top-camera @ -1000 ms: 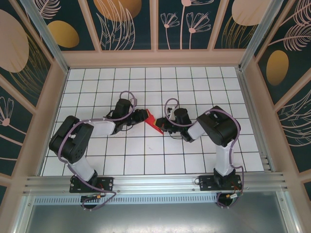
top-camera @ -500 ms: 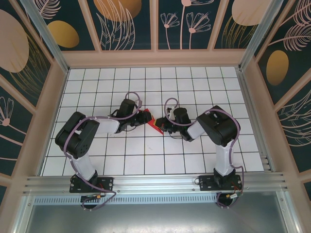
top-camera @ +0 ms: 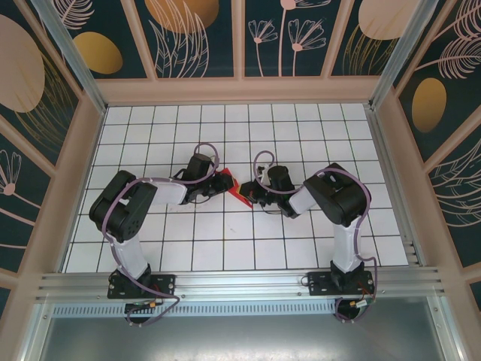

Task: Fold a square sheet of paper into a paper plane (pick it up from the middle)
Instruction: Fold the wing for the fifth time at the center of the table.

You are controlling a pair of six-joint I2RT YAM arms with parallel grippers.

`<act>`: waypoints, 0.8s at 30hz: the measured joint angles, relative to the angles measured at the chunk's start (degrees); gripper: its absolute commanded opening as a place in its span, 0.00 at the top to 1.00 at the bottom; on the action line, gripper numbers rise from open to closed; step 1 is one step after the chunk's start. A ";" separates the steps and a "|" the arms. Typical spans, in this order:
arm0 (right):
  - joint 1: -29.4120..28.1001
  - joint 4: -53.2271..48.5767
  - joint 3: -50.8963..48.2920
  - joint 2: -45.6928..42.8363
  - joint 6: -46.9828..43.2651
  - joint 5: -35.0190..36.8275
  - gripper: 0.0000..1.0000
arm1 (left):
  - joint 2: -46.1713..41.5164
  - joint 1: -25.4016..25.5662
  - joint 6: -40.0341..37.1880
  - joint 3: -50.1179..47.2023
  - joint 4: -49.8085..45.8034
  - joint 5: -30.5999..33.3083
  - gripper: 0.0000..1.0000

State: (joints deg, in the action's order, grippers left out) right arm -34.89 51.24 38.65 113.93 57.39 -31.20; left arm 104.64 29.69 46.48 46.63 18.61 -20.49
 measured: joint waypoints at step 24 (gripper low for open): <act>0.09 -14.60 5.31 -2.97 -8.50 -0.61 0.79 | 1.25 0.11 0.04 2.25 -3.91 1.70 0.70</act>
State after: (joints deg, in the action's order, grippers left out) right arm -34.81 36.64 43.97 110.96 48.88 -31.81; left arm 105.89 29.80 46.52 48.88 14.70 -18.79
